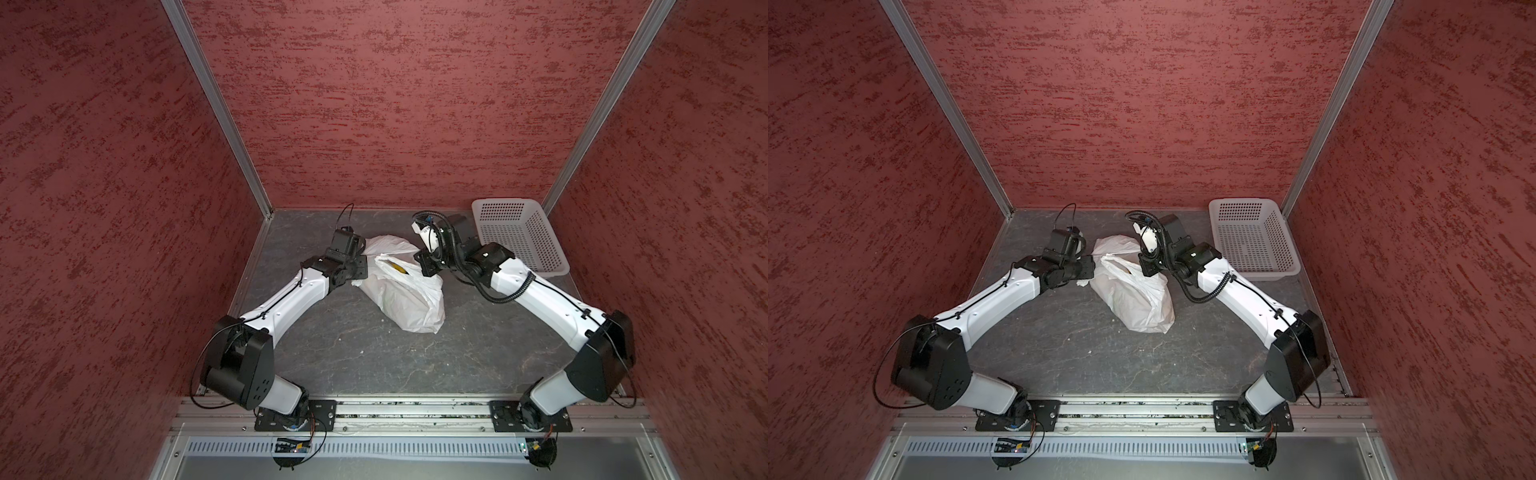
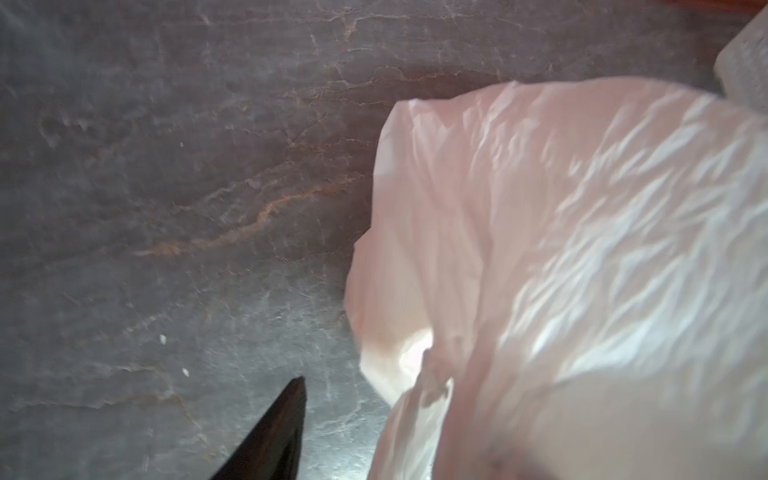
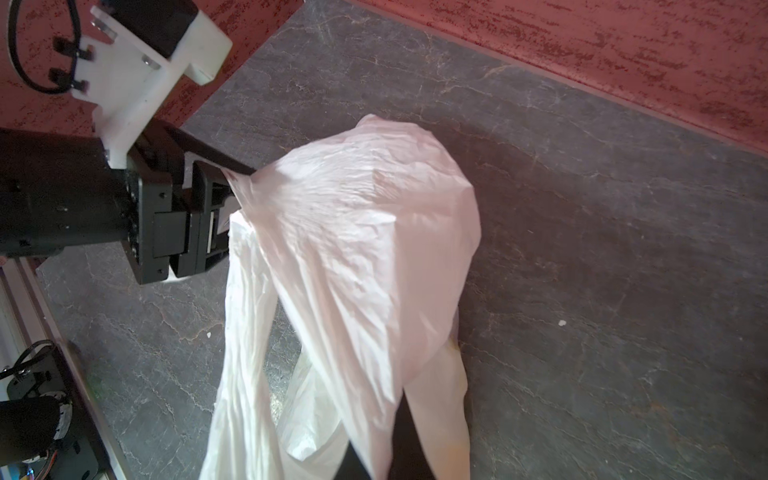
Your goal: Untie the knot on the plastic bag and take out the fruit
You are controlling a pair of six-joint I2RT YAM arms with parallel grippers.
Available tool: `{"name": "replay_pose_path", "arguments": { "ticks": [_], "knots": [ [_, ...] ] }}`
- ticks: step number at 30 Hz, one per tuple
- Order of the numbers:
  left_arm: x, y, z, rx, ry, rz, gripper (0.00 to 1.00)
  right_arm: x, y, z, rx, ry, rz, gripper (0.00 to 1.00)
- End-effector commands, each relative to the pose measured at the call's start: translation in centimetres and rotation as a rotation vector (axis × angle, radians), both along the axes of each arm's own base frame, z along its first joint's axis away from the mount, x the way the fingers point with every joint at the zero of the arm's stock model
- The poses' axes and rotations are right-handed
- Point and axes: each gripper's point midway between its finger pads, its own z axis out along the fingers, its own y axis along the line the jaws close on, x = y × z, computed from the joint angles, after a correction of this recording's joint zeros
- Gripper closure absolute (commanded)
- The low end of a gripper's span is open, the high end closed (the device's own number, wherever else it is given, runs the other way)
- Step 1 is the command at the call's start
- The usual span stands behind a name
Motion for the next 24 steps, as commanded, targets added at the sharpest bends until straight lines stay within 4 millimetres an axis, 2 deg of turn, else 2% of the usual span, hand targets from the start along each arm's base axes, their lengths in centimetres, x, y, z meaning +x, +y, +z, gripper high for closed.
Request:
{"name": "replay_pose_path", "arguments": {
  "ticks": [1,5,7,12,18,22,24],
  "knots": [
    [0.3,2.0,0.6,0.018,-0.031,0.063,0.66,0.0,-0.5,2.3,0.048,-0.053,-0.020,1.00],
    [-0.3,2.0,1.4,0.006,-0.030,0.038,0.93,0.1,-0.6,1.9,0.043,-0.055,-0.025,1.00],
    [-0.8,1.7,2.0,-0.011,-0.024,0.017,1.00,0.4,-0.8,1.7,0.030,-0.060,-0.038,1.00],
    [-2.9,0.8,4.0,-0.070,0.004,-0.045,1.00,2.8,-2.3,0.6,-0.058,-0.067,-0.120,1.00],
    [-6.0,-0.4,7.0,-0.150,0.020,-0.109,1.00,7.4,-3.9,1.5,-0.151,-0.120,-0.225,1.00],
    [-8.0,-1.7,8.7,-0.201,0.028,-0.162,1.00,10.8,-3.8,2.3,-0.189,-0.151,-0.263,1.00],
    [-8.8,-2.6,9.6,-0.245,0.026,-0.200,1.00,11.9,-3.4,1.8,-0.211,-0.135,-0.259,1.00]
  ]
}}
